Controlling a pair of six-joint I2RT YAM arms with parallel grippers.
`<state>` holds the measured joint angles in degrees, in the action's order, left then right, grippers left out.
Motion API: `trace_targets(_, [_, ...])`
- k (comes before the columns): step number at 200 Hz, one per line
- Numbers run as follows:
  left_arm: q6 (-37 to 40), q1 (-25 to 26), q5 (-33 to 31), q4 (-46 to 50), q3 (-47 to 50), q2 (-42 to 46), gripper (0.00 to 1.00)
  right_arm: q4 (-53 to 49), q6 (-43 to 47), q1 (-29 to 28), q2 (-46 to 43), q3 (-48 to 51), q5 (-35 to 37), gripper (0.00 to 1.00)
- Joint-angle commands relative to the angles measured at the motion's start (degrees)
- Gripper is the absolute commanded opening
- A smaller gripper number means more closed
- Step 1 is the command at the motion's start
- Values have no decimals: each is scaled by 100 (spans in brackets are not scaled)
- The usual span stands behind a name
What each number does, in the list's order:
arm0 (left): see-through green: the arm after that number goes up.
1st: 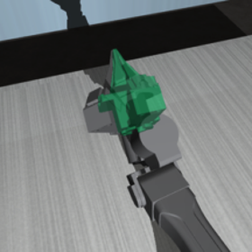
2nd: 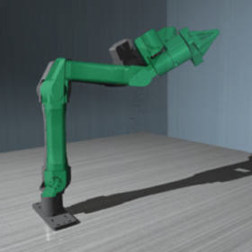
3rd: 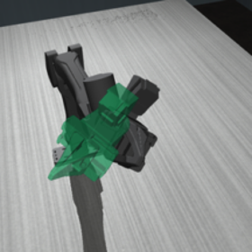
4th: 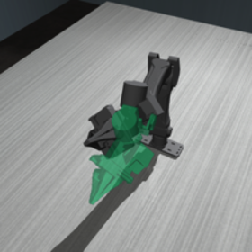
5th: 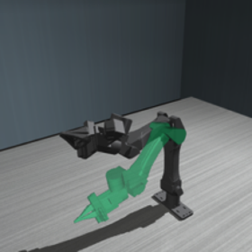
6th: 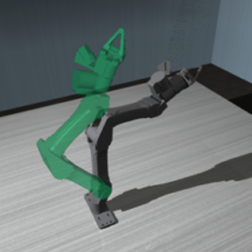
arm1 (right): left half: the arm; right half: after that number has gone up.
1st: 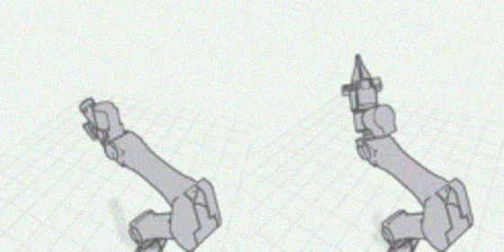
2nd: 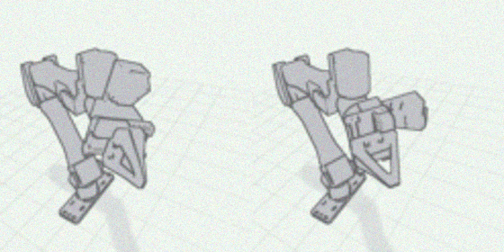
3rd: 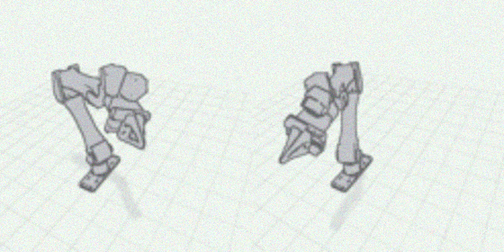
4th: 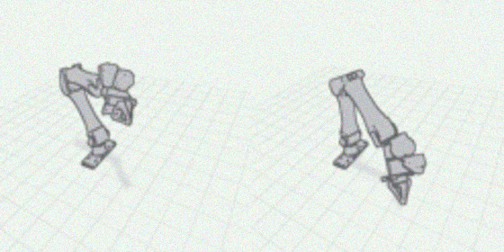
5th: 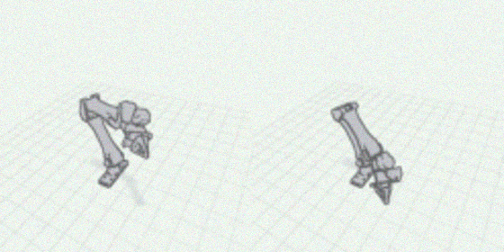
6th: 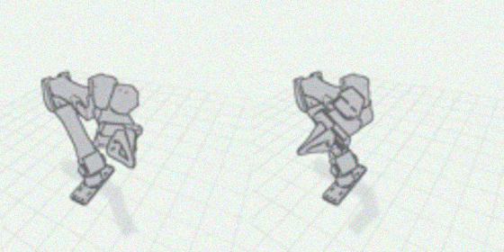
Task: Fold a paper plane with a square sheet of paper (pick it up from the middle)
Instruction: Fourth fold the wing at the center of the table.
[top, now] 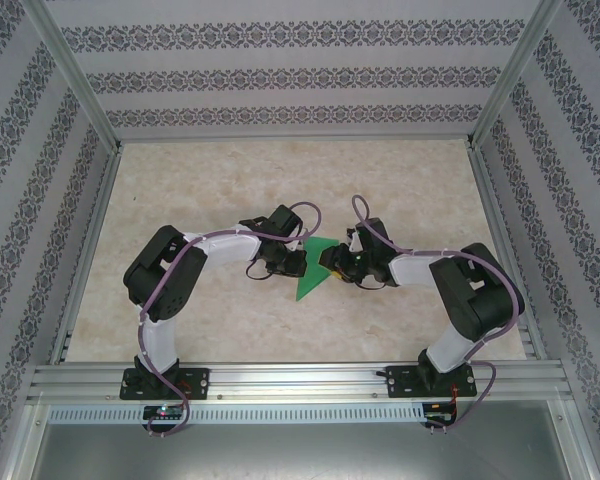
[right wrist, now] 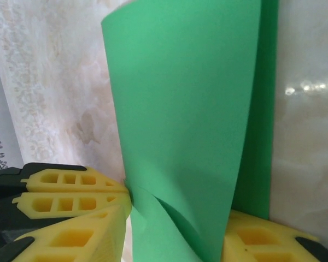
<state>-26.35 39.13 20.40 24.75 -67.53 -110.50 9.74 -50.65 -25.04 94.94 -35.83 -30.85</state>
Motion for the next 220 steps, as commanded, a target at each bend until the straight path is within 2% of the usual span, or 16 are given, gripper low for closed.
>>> trace_targets(1, [64,53,-72,-33,47,63,13,88,394,-111,125,-233,-247,40])
trace_targets(52, [18,99,-196,19,66,278,17,-787,976,-177,95,-548,-101,29])
trace_targets(83, [97,219,-334,3,136,585,30,-892,915,-249,109,-659,29,16])
trace_targets(102, [215,361,-438,100,152,733,32,-895,783,-308,87,-697,108,12])
trace_targets(144, [210,790,-1022,16,490,1079,37,-811,479,-342,112,-662,260,11])
trace_targets(183, [132,1000,-1295,-181,697,1048,40,-777,339,-349,80,-626,250,11])
trace_targets(220, [242,1280,-1864,-199,634,924,43,-745,301,-353,52,-613,167,11])
